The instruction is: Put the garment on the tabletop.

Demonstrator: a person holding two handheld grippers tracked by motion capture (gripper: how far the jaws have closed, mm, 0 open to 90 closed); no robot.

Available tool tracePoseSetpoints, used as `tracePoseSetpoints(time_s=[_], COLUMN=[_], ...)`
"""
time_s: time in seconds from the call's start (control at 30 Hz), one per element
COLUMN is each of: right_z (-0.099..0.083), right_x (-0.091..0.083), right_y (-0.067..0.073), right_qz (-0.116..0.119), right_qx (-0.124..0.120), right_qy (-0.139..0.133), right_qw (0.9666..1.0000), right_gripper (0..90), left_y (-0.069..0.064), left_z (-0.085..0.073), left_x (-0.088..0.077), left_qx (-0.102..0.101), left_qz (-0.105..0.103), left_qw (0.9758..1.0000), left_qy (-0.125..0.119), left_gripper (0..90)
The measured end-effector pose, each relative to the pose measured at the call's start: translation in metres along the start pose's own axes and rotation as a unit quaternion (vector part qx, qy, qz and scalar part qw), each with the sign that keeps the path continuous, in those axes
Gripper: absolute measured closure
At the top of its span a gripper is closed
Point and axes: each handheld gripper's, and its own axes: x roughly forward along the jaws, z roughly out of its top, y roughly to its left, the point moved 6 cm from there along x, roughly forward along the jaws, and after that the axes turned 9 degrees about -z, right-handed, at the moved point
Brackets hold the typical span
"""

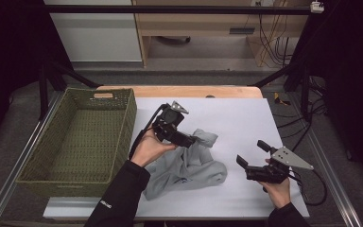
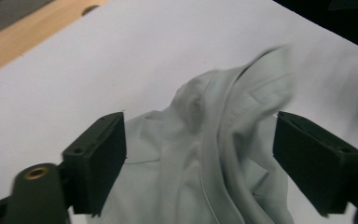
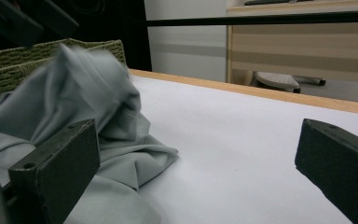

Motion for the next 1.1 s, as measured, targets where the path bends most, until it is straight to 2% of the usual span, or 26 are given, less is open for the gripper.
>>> tracePoseSetpoints(time_s=[0.03, 0.1, 0.17, 0.2, 0.27, 0.33, 0.37, 0.43, 0.47, 0.5, 0.53, 0.63, 0.7, 0.77, 0.87, 0.9, 0.97, 1.0, 1.03, 1.1], right_z=[0.000, 0.001, 0.001, 0.001, 0.001, 0.001, 0.001, 0.002, 0.002, 0.002, 0.002, 0.002, 0.002, 0.002, 0.002, 0.002, 0.001, 0.001, 0.001, 0.001], right_x=[0.000, 0.000, 0.000, 0.000, 0.000, -0.001, -0.001, -0.001, -0.001, -0.001, -0.001, -0.002, -0.002, -0.002, -0.002, -0.002, -0.001, -0.001, -0.001, -0.001], right_y=[0.000, 0.001, 0.001, 0.000, -0.001, -0.001, -0.001, -0.001, -0.002, -0.002, -0.002, -0.003, -0.003, -0.004, -0.004, -0.003, -0.004, -0.004, -0.004, -0.004], right_qz=[0.000, 0.000, -0.001, 0.002, 0.002, 0.001, 0.001, -0.002, -0.001, -0.001, -0.001, -0.002, -0.003, -0.003, -0.004, 0.000, -0.003, -0.002, -0.002, -0.001], right_qx=[0.000, 0.006, 0.008, 0.001, 0.000, 0.000, 0.000, 0.010, 0.006, 0.008, 0.008, 0.007, 0.008, 0.009, 0.008, 0.020, 0.011, 0.011, 0.009, 0.007], right_qy=[0.000, -0.003, -0.002, -0.004, -0.004, -0.003, -0.003, -0.003, -0.005, -0.004, -0.004, -0.003, -0.002, -0.002, -0.002, 0.001, -0.002, -0.002, -0.003, -0.002], right_qw=[1.0000, 1.0000, 1.0000, 1.0000, 1.0000, 1.0000, 1.0000, 0.9999, 1.0000, 1.0000, 1.0000, 1.0000, 1.0000, 0.9999, 1.0000, 0.9998, 0.9999, 0.9999, 1.0000, 1.0000], right_gripper=[0.4, 0.4, 0.4, 0.4, 0.4, 0.4, 0.4, 0.4, 0.4, 0.4, 0.4, 0.4, 0.4, 0.4, 0.4, 0.4, 0.4, 0.4, 0.4, 0.4], left_y=[0.000, 0.000, -0.002, -0.003, -0.003, -0.003, -0.003, -0.003, -0.003, -0.002, -0.002, -0.001, 0.000, 0.000, 0.002, 0.001, 0.000, 0.000, -0.001, -0.002], left_z=[0.000, 0.005, 0.008, 0.009, 0.009, 0.006, 0.006, -0.003, -0.003, -0.011, -0.011, -0.026, -0.036, -0.046, -0.062, -0.067, -0.080, -0.080, -0.084, -0.091], left_x=[0.000, -0.009, -0.016, -0.020, -0.022, -0.025, -0.025, -0.028, -0.028, -0.030, -0.030, -0.032, -0.034, -0.035, -0.037, -0.038, -0.039, -0.039, -0.039, -0.038], left_qx=[0.000, 0.003, 0.009, 0.012, 0.019, 0.021, 0.021, 0.018, 0.018, 0.016, 0.016, 0.013, 0.010, 0.004, 0.000, -0.002, -0.003, -0.003, -0.002, 0.001], left_qz=[0.000, 0.010, 0.020, 0.027, 0.033, 0.047, 0.047, 0.044, 0.044, 0.041, 0.041, 0.038, 0.039, 0.032, 0.041, 0.036, 0.042, 0.042, 0.047, 0.050], left_qw=[1.0000, 0.9998, 0.9990, 0.9978, 0.9973, 0.9945, 0.9945, 0.9911, 0.9911, 0.9887, 0.9887, 0.9844, 0.9805, 0.9769, 0.9724, 0.9710, 0.9654, 0.9654, 0.9629, 0.9602], left_qy=[0.000, -0.018, -0.038, -0.059, -0.063, -0.091, -0.091, -0.125, -0.125, -0.143, -0.143, -0.171, -0.192, -0.211, -0.230, -0.236, -0.257, -0.257, -0.266, -0.275], left_gripper=[13.3, 12.2, 10.8, 9.8, 8.6, 8.2, 8.2, 8.1, 8.1, 7.9, 8.0, 7.7, 7.8, 8.1, 7.5, 7.5, 7.4, 7.4, 7.4, 6.6])
